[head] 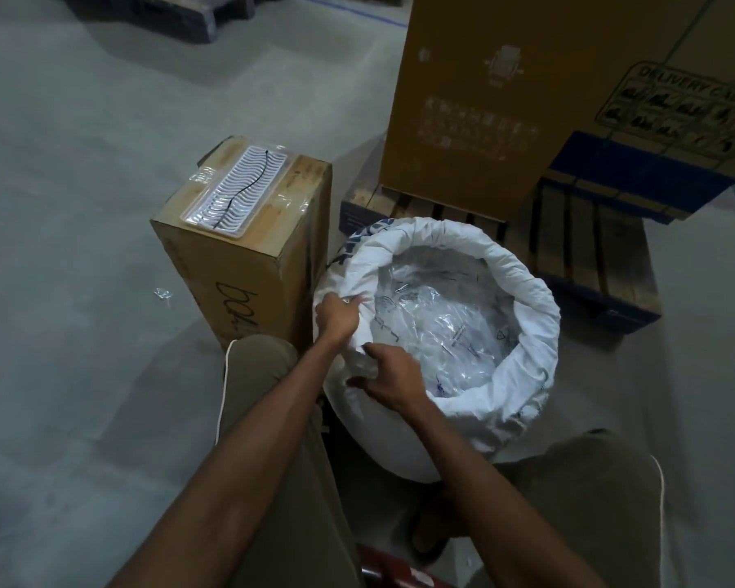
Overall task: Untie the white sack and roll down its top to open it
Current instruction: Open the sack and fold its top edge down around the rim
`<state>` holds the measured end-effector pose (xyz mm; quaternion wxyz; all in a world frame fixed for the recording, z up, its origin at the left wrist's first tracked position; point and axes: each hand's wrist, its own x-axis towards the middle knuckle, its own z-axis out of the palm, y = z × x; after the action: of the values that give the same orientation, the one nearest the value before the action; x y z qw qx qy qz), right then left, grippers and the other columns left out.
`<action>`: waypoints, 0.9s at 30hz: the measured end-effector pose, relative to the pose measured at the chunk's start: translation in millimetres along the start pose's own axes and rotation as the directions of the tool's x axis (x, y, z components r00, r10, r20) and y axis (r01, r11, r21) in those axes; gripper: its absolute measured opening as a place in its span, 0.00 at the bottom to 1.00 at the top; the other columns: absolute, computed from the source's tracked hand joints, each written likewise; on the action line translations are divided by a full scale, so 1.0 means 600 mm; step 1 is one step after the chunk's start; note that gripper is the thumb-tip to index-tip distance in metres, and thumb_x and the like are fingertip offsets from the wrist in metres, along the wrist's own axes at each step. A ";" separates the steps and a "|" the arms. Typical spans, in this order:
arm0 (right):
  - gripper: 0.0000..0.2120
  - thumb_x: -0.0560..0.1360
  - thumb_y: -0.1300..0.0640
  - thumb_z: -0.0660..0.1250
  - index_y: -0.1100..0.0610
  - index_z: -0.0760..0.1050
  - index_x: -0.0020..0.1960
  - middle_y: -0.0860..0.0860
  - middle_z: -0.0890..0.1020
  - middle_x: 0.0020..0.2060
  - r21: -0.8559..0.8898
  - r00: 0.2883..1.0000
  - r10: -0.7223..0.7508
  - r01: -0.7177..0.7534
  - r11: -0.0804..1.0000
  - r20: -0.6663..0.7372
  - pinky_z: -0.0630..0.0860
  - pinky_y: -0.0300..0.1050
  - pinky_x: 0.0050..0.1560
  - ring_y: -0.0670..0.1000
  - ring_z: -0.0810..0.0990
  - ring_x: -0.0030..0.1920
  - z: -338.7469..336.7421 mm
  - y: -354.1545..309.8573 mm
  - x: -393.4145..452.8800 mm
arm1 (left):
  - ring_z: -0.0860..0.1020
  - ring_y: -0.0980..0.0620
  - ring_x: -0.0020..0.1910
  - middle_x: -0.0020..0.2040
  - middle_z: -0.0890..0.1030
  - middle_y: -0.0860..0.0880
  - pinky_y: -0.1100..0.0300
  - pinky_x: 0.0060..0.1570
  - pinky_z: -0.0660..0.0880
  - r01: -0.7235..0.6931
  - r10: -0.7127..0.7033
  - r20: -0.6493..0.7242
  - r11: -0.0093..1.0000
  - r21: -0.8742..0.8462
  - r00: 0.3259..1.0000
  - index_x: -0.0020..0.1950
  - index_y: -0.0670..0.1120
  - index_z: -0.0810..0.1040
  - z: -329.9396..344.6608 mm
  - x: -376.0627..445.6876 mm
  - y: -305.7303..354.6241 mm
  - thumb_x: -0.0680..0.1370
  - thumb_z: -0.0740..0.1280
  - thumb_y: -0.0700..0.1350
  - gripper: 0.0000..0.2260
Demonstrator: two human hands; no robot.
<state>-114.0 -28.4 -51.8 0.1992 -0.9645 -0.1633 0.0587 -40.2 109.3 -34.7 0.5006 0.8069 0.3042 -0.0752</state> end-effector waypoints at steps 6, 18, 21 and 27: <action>0.09 0.77 0.60 0.68 0.59 0.78 0.57 0.55 0.83 0.51 0.230 0.998 -0.015 0.001 0.973 0.059 0.77 0.54 0.53 0.54 0.81 0.50 -0.098 0.044 0.093 | 0.79 0.42 0.56 0.60 0.81 0.41 0.51 0.59 0.76 0.338 -0.269 0.205 0.725 -0.600 0.941 0.64 0.36 0.79 -0.024 0.006 0.014 0.76 0.64 0.47 0.21; 0.29 0.70 0.47 0.77 0.51 0.73 0.69 0.53 0.83 0.58 -0.312 0.851 -0.437 0.516 0.798 0.291 0.74 0.51 0.63 0.57 0.82 0.58 -0.068 0.024 0.362 | 0.75 0.43 0.58 0.67 0.75 0.42 0.52 0.58 0.73 0.200 -0.126 0.324 0.958 -0.205 0.938 0.73 0.42 0.71 -0.057 0.038 0.020 0.72 0.69 0.65 0.37; 0.25 0.70 0.50 0.75 0.53 0.77 0.65 0.54 0.84 0.55 -0.382 0.835 -0.360 0.520 0.764 0.417 0.79 0.50 0.56 0.56 0.83 0.54 -0.076 0.008 0.390 | 0.70 0.39 0.69 0.74 0.66 0.41 0.46 0.66 0.70 -0.185 0.140 0.138 0.897 0.401 0.980 0.80 0.50 0.52 -0.052 0.041 0.012 0.59 0.71 0.73 0.57; 0.20 0.67 0.58 0.74 0.58 0.80 0.59 0.55 0.84 0.55 -0.423 0.713 0.026 0.386 0.820 0.701 0.82 0.51 0.55 0.55 0.83 0.54 -0.084 -0.015 0.465 | 0.76 0.43 0.64 0.68 0.76 0.44 0.48 0.63 0.76 -0.264 0.204 0.168 0.785 0.561 0.964 0.75 0.46 0.67 -0.011 0.093 0.077 0.62 0.78 0.66 0.48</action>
<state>154.4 55.3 -15.2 -0.1503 -0.8683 -0.3314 0.3372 29.8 123.6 -20.2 0.2514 0.9474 0.1393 -0.1409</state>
